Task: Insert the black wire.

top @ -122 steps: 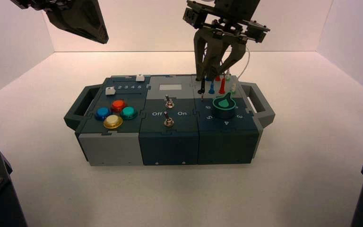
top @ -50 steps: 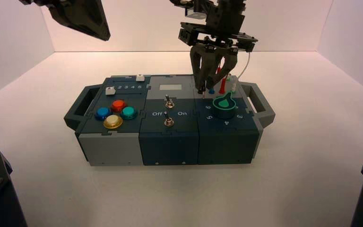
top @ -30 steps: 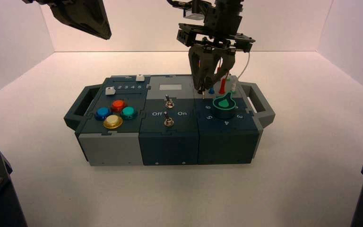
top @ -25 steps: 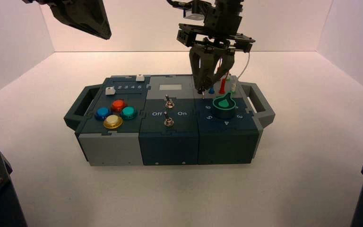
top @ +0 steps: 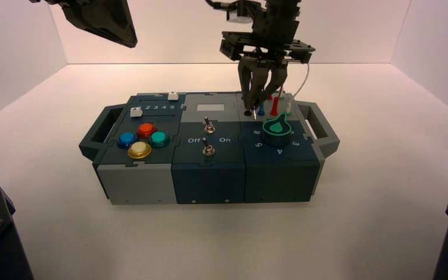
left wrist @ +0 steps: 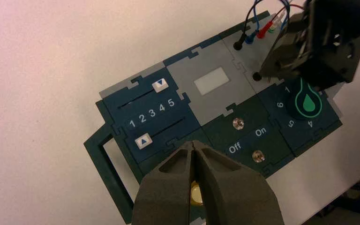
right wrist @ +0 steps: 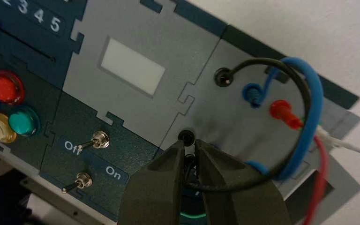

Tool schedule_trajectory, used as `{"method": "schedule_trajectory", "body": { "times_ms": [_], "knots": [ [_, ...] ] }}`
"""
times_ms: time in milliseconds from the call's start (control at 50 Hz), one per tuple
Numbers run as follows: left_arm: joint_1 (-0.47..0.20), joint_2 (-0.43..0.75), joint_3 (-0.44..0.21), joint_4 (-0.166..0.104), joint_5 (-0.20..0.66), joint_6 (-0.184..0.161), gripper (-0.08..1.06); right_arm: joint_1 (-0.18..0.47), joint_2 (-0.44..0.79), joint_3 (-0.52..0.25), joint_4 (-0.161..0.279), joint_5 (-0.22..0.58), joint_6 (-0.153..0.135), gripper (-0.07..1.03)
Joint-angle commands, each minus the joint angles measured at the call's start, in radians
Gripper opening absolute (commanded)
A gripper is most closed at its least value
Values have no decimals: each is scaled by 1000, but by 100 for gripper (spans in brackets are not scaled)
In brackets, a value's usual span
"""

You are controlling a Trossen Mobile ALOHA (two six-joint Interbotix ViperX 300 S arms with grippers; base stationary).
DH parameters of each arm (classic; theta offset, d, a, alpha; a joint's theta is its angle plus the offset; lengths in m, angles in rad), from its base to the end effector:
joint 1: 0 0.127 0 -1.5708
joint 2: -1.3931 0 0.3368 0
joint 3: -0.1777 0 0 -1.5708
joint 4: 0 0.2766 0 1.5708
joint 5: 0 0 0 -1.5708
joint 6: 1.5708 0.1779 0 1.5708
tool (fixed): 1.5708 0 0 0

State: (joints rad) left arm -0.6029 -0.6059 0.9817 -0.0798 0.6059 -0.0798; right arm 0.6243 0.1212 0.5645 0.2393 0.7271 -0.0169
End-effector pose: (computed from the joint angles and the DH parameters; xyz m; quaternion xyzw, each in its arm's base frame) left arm 0.1737 -0.1294 0.1843 0.0684 0.4718 -0.2474 0.8435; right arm 0.2622 0.2235 0.1006 -0.0904 0.6480 0.2398 0.7173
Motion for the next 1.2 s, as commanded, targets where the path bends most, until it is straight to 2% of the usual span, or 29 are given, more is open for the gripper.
{"method": "schedule_trajectory", "body": {
  "times_ms": [20, 220, 480, 760, 1200],
  "knots": [
    [-3, 5, -43, 2, 14, 2, -3, -2, -61, 8, 2, -48, 2, -2],
    [-3, 6, -52, 0, 29, 2, -3, 12, -91, 64, 12, -130, 3, -2],
    [-3, 2, -48, 0, 31, 2, -3, 46, -98, 95, 25, -213, 5, -2],
    [-3, -2, -44, 2, 38, 3, -3, 55, -104, 91, 23, -224, 6, -2],
    [-3, -3, -48, 2, 38, 11, -3, 51, -106, 92, -3, -235, 8, -2]
  ]
}}
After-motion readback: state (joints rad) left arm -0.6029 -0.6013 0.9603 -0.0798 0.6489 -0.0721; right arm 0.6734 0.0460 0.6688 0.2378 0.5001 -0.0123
